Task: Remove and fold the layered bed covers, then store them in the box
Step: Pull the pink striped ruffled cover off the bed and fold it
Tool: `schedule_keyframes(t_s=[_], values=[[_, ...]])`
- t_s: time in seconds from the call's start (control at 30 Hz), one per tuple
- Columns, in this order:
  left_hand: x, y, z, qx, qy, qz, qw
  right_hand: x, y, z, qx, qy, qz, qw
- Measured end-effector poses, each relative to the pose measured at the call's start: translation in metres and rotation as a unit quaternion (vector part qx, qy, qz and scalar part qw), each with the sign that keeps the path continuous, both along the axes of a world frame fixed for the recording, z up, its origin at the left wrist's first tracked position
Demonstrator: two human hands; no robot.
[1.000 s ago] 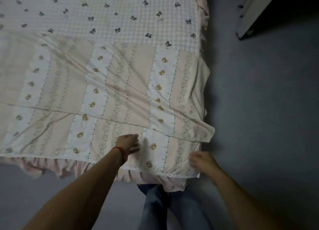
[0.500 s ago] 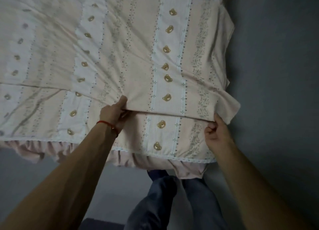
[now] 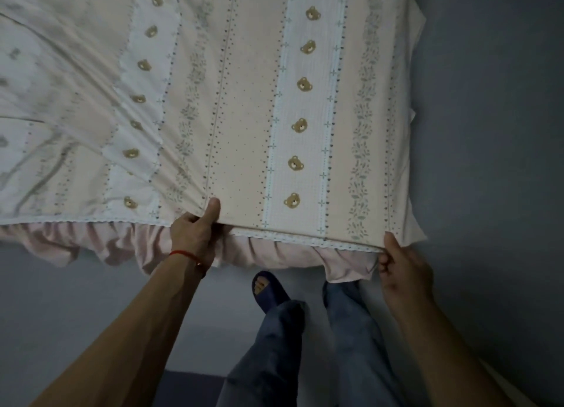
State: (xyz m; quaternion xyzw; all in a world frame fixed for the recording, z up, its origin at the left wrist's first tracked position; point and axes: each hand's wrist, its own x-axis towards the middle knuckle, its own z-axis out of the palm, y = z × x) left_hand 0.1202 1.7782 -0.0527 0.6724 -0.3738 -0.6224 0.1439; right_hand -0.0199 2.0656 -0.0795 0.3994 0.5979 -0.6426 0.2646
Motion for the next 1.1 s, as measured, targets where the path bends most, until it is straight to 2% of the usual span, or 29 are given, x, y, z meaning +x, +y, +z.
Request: schedule_keyframes(t_s=[0.17, 0.27, 0.33, 0.37, 0.4, 0.43, 0.47, 0.5, 0.57, 0.6, 0.67, 0.73, 0.77, 0.83, 0.9, 0.97, 1.0, 1.07, 1.1], values=[[0.011, 0.002, -0.005, -0.057, -0.025, -0.052, 0.997, 0.008, 0.013, -0.007, 0.009, 0.005, 0.012, 1.0], [0.02, 0.004, -0.013, -0.082, -0.059, -0.077, 0.992, 0.011, 0.017, -0.013, -0.001, -0.027, 0.02, 0.999], [0.023, 0.002, -0.017, -0.075, -0.071, -0.093, 0.99, 0.011, 0.018, -0.018, 0.055, -0.044, 0.052, 0.996], [0.024, 0.001, -0.018, -0.064, -0.07, -0.096, 0.991, 0.011, 0.018, -0.02, 0.119, -0.038, 0.092, 0.988], [0.025, 0.0, -0.018, -0.048, -0.07, -0.098, 0.992, 0.011, 0.015, -0.018, 0.214, -0.023, 0.138, 0.967], [0.024, 0.001, -0.016, -0.033, -0.075, -0.101, 0.991, 0.012, 0.01, -0.015, 0.32, 0.003, 0.184, 0.93], [0.026, -0.001, -0.016, -0.021, -0.085, -0.104, 0.991, 0.014, -0.002, -0.007, 0.38, 0.076, 0.211, 0.897], [0.026, -0.002, -0.015, -0.015, -0.092, -0.113, 0.989, 0.017, -0.023, 0.006, 0.39, 0.175, 0.233, 0.873], [0.024, -0.001, -0.009, -0.013, -0.114, -0.129, 0.985, 0.025, -0.078, 0.031, 0.322, 0.323, 0.333, 0.825], [0.025, -0.004, -0.005, -0.019, -0.125, -0.129, 0.984, 0.028, -0.112, 0.041, 0.274, 0.355, 0.411, 0.794], [0.03, -0.021, 0.005, -0.052, -0.152, -0.118, 0.98, 0.035, -0.18, 0.041, 0.196, 0.403, 0.557, 0.699], [0.041, -0.051, 0.016, -0.126, -0.195, -0.126, 0.964, 0.037, -0.244, 0.034, 0.168, 0.451, 0.636, 0.603], [0.051, -0.078, 0.019, -0.173, -0.232, -0.145, 0.946, 0.039, -0.279, 0.031, 0.173, 0.464, 0.666, 0.558], [0.061, -0.129, 0.023, -0.249, -0.31, -0.224, 0.89, 0.029, -0.318, 0.021, 0.241, 0.432, 0.731, 0.469], [0.075, -0.193, 0.021, -0.261, -0.383, -0.312, 0.83, 0.025, -0.35, 0.008, 0.301, 0.329, 0.799, 0.404], [0.084, -0.25, 0.01, -0.209, -0.425, -0.39, 0.79, 0.025, -0.367, -0.007, 0.328, 0.255, 0.828, 0.377], [0.087, -0.265, 0.003, -0.172, -0.439, -0.431, 0.769, 0.024, -0.369, -0.011, 0.333, 0.247, 0.831, 0.371], [0.087, -0.287, -0.01, -0.117, -0.43, -0.512, 0.734, 0.026, -0.376, -0.018, 0.352, 0.235, 0.831, 0.362], [0.088, -0.303, -0.013, -0.102, -0.406, -0.534, 0.735, 0.026, -0.388, -0.022, 0.365, 0.226, 0.83, 0.357]])
